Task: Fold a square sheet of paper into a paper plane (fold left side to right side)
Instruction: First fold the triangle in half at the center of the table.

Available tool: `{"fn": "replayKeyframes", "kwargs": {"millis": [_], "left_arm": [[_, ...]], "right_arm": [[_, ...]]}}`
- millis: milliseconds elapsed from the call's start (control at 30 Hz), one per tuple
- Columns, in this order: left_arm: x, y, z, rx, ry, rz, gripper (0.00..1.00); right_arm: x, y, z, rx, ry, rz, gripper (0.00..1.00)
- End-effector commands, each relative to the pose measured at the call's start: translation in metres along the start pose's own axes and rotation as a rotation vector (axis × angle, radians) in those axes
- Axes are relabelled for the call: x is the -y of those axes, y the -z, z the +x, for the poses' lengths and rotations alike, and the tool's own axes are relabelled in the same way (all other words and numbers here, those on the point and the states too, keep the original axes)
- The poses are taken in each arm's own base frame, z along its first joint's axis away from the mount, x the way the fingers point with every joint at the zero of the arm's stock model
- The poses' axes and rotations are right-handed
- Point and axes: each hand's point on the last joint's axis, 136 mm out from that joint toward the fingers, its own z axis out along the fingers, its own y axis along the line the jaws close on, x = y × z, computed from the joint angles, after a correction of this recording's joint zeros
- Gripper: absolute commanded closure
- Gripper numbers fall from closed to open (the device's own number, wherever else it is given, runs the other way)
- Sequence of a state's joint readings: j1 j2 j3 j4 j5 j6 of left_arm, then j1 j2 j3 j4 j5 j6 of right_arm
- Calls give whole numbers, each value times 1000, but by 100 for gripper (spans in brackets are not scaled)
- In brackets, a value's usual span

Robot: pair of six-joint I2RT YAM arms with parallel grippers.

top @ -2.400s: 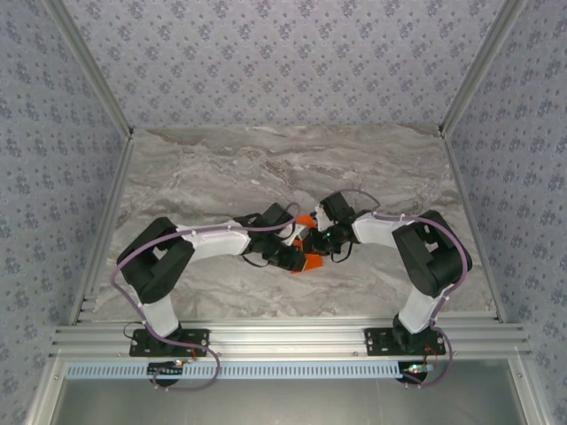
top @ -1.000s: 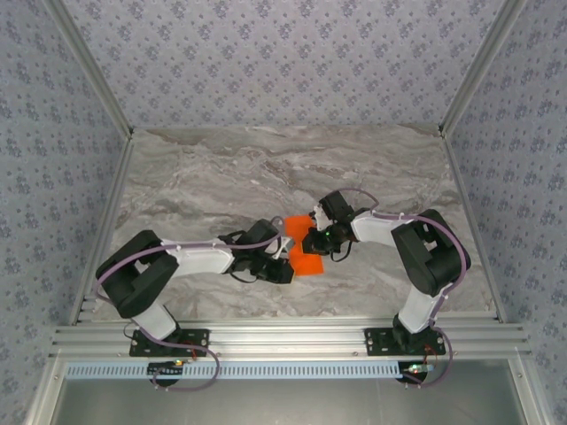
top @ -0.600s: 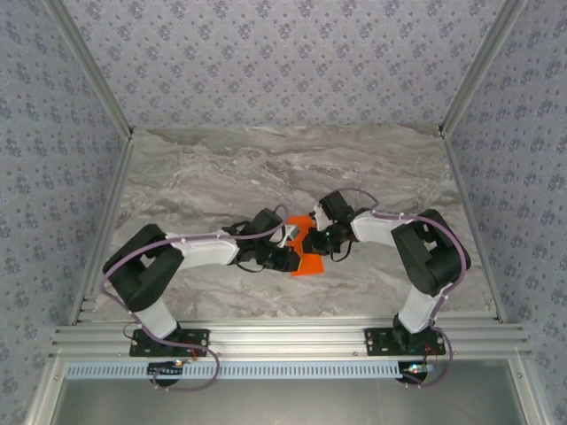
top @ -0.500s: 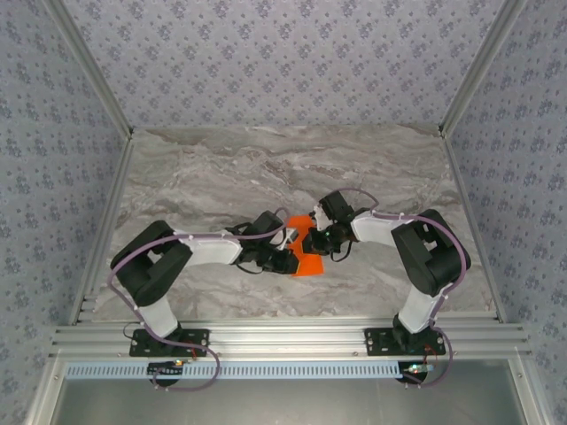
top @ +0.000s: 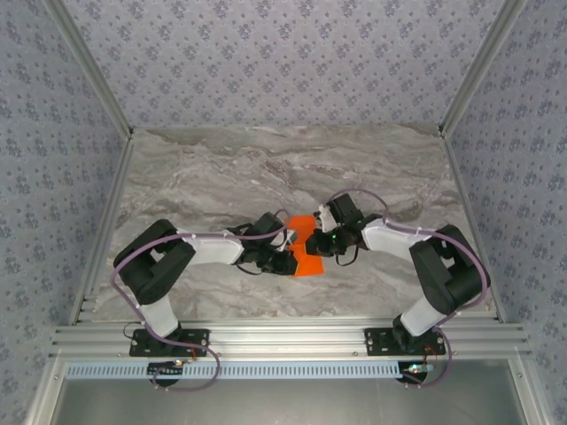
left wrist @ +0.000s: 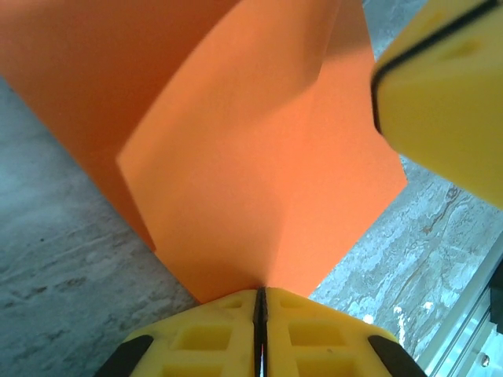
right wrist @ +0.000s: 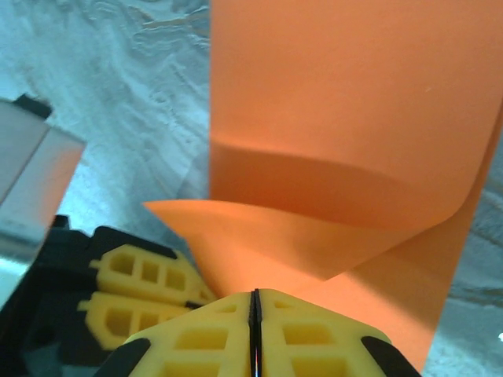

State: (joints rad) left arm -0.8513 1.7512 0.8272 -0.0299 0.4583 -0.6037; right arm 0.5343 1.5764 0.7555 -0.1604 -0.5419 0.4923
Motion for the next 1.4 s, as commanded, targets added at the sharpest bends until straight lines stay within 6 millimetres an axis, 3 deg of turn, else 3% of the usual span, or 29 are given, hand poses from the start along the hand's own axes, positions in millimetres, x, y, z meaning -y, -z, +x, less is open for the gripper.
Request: {"fn": "replayKeyframes", "kwargs": {"millis": [0, 400, 600, 900, 1367], "left_arm": [[-23, -1, 17, -43, 22, -106, 90], [-24, -2, 19, -50, 16, -127, 91], [-26, -2, 20, -54, 19, -140, 91], [-28, -3, 22, -60, 29, -148, 91], [-38, -10, 32, -93, 50, -163, 91]], "right_arm": [[-10, -5, 10, -11, -2, -53, 89], [-17, -28, 17, -46, 10, -42, 89], [-5, -34, 21, -71, -8, 7, 89], [29, -38, 33, -119, -20, 132, 89], [48, -20, 2, -71, -12, 164, 88]]}}
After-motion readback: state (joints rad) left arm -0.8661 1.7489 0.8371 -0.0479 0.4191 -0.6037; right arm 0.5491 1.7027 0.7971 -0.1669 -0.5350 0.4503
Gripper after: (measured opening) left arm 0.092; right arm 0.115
